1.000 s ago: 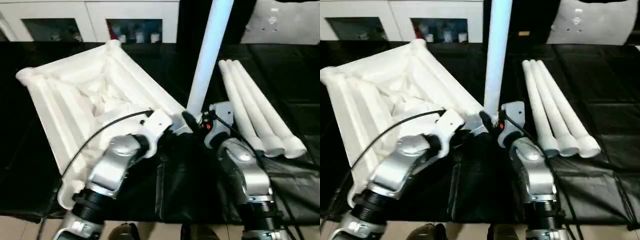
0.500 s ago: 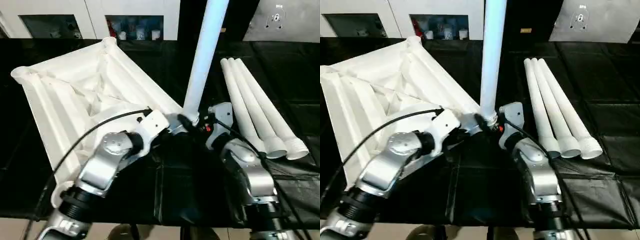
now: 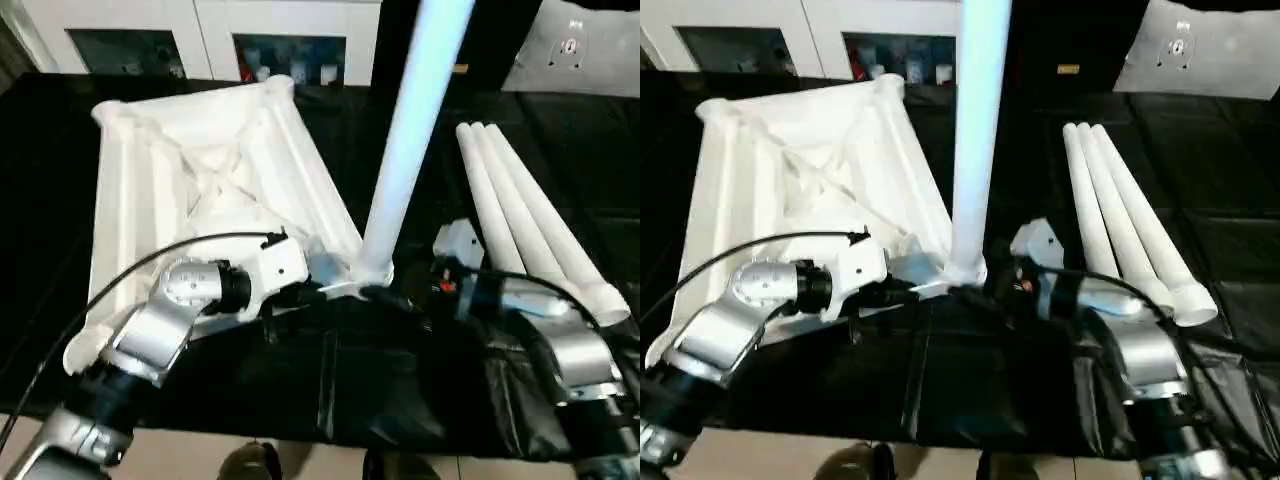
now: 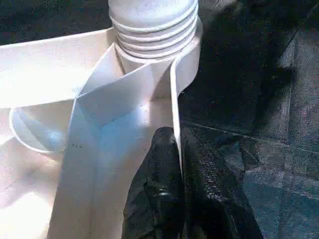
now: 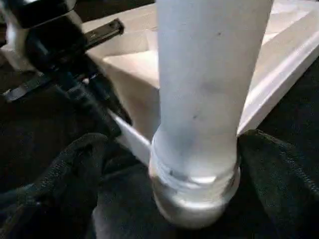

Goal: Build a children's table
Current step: Rotate leg to tighten

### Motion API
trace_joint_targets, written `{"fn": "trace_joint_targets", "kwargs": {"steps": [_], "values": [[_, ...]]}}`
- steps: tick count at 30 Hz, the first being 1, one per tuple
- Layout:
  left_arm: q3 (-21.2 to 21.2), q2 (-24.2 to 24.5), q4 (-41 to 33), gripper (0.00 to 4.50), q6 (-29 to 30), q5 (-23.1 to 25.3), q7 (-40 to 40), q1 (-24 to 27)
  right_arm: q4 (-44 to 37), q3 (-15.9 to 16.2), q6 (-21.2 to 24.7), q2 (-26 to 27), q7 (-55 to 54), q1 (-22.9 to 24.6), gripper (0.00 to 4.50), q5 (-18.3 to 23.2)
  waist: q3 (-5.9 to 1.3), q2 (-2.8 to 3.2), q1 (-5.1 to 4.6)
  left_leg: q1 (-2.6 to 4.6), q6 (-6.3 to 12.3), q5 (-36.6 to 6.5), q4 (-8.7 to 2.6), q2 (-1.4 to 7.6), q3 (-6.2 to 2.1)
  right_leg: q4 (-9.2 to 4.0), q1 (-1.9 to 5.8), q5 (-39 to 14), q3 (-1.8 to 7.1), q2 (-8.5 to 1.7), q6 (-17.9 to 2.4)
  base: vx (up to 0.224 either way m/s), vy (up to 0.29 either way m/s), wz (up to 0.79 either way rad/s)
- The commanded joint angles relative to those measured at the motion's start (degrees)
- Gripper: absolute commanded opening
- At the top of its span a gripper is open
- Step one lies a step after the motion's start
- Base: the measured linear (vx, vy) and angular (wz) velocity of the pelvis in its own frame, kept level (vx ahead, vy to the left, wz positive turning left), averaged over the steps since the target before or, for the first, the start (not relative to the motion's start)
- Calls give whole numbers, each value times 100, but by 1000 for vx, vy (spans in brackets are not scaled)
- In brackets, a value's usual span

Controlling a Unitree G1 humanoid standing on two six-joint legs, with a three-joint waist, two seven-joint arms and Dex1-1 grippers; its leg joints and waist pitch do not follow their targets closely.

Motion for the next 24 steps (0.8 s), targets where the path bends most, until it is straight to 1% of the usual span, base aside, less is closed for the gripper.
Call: {"fn": "trace_joint_targets", "kwargs": {"steps": [1,2,3,4,5,6,7,9,10,11,12,13,14,15,16,17,18,19,20,21,22,23,24], "values": [[-43,6,131,0,-42,136,94,-134,28,39,61,-123,171,-19,449,45,-485,-54,-12,100,630,-578,-345,309,-127,-379,359,-641,283,-462,-1465,0,0,0],[5,-67,273,0,79,213,329,-227,-3,8,105,-282,290,30,449,66,-478,-53,-18,84,618,-616,-346,304,-128,-388,365,-747,281,-463,-1457,0,0,0],[5,-67,273,0,79,213,329,-227,-3,8,105,-282,290,30,449,66,-475,-60,-20,81,601,-663,-346,303,-127,-399,366,-830,278,-462,-1440,0,0,0],[30,-106,337,0,145,260,442,-269,-24,-16,138,-357,353,58,449,82,-475,-67,-13,93,579,-724,-346,307,-130,-418,361,-993,277,-466,-1405,0,0,0],[63,-155,371,0,267,315,596,-302,-59,-48,161,-432,372,98,449,77,-467,-67,-23,84,562,-759,-346,305,-132,-433,363,-1131,275,-468,-1365,0,0,0],[134,-295,355,0,598,339,880,-353,-145,-172,271,-607,356,195,449,133,-467,-64,-22,87,552,-780,-338,301,-131,-453,360,-1234,276,-468,-1335,0,0,0],[168,-357,315,0,765,335,994,-361,-195,-226,310,-671,342,242,449,158,-465,-58,-15,89,538,-754,-338,307,-133,-448,358,-1232,276,-462,-1338,0,0,0],[232,-492,190,0,1066,303,1171,-353,-261,-312,237,-714,264,301,449,137,-464,-75,-19,75,552,-775,-335,302,-135,-462,364,-1280,273,-464,-1319,0,0,0],[287,-602,90,0,1284,280,1314,-342,-310,-362,166,-711,199,333,449,118,-479,-94,-57,35,577,-692,-327,284,-144,-449,393,-1220,259,-466,-1302,0,0,0],[337,-719,-1,0,1473,255,1454,-332,-389,-398,143,-678,145,364,449,154,-470,-62,-62,42,590,-706,-320,278,-146,-459,372,-1254,252,-461,-1306,0,0,0],[366,-830,-61,0,1605,234,1575,-331,-474,-418,203,-628,122,383,449,241,-469,-87,-102,31,623,-720,-315,268,-139,-475,382,-1300,252,-456,-1290,0,0,0],[387,-921,-112,0,1695,220,1667,-332,-570,-417,366,-599,136,402,449,348,-470,-78,-103,34,649,-712,-312,267,-146,-478,379,-1303,248,-453,-1296,0,0,0],[425,-1108,-176,0,1828,193,1838,-348,-693,-385,410,-518,96,425,449,397,-480,-90,-120,21,710,-654,-302,265,-148,-471,387,-1247,243,-450,-1305,0,0,0],[449,-1227,-182,0,1844,184,1957,-373,-754,-354,411,-466,68,442,449,419,-478,-87,-127,24,753,-664,-298,261,-138,-491,367,-1257,235,-432,-1299,0,0,0],[468,-1444,-164,0,1727,131,2124,-427,-851,-251,383,-361,-20,469,449,405,-478,-121,-130,17,795,-632,-292,260,-132,-503,360,-1204,235,-429,-1299,0,0,0],[466,-1531,-168,0,1675,100,2182,-447,-897,-198,392,-323,-61,482,449,395,-498,-97,-111,20,824,-558,-287,265,-138,-484,357,-1112,229,-425,-1304,0,0,0],[495,-1655,-134,27,1618,35,2259,-473,-901,-96,406,-241,-137,466,450,332,-496,-103,-103,19,845,-519,-287,269,-142,-473,347,-1048,223,-420,-1308,0,0,0],[488,-1715,-138,27,1616,4,2263,-488,-865,-30,397,-140,-272,434,450,230,-494,-97,-100,20,867,-491,-291,278,-143,-467,340,-989,223,-418,-1324,0,0,0],[480,-1745,-146,27,1627,-31,2229,-500,-810,17,377,-45,-419,392,450,123,-510,-89,-91,15,902,-391,-285,282,-150,-444,340,-806,221,-427,-1373,0,0,0],[480,-1745,-146,27,1627,-31,2229,-500,-810,17,377,-45,-419,392,450,123,-510,-89,-91,15,902,-391,-285,282,-150,-444,340,-806,221,-427,-1373,0,0,0],[472,-1758,-155,27,1635,-52,2199,-506,-772,43,361,16,-517,365,450,52,-514,-86,-92,8,922,-337,-284,284,-151,-428,337,-680,221,-423,-1401,0,0,0],[610,-1718,-219,44,1601,-110,2235,-536,-706,113,325,102,-637,301,450,-71,-513,-91,-81,9,943,-301,-279,284,-150,-411,331,-578,223,-425,-1425,0,0,0],[676,-1690,-273,58,1612,-125,2255,-543,-699,140,325,126,-695,284,450,-124,-518,-97,-74,-2,946,-277,-274,275,-149,-403,343,-512,220,-435,-1455,0,0,0]]}}
